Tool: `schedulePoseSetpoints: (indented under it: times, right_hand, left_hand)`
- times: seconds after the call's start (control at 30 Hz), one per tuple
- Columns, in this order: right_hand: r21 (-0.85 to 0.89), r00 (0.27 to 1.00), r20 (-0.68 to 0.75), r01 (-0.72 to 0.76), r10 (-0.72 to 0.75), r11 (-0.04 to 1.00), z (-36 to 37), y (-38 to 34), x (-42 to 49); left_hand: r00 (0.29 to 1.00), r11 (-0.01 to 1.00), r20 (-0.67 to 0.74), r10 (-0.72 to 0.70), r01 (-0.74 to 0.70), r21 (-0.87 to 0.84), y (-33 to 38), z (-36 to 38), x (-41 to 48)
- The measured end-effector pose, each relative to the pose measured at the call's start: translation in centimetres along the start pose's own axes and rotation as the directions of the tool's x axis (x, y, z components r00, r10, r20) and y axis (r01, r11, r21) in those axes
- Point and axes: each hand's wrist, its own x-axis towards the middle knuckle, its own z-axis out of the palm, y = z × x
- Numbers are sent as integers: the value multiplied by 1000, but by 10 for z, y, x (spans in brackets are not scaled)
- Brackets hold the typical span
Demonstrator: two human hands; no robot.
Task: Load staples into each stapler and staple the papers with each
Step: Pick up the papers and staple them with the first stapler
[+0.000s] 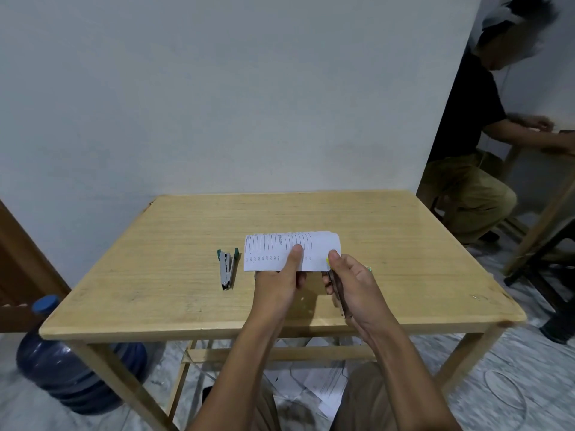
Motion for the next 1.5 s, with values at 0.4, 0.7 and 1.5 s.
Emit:
schedulePoseSetpoints:
  times: [0.4,0.7,1.5]
  right_hand:
    - [-11,978,-69,-199,198,980,-12,-21,13]
    - [-14,994,-59,-93,92,996,-17,-50,38]
    - [-287,995,-79,-88,68,954,38,-24,102]
  left_hand:
    - [989,988,146,-24,46,-144,5,-10,-1]
    - [923,902,294,-249,331,-276,27,-44,14]
    - [914,554,-396,88,285,782,28,-170,219]
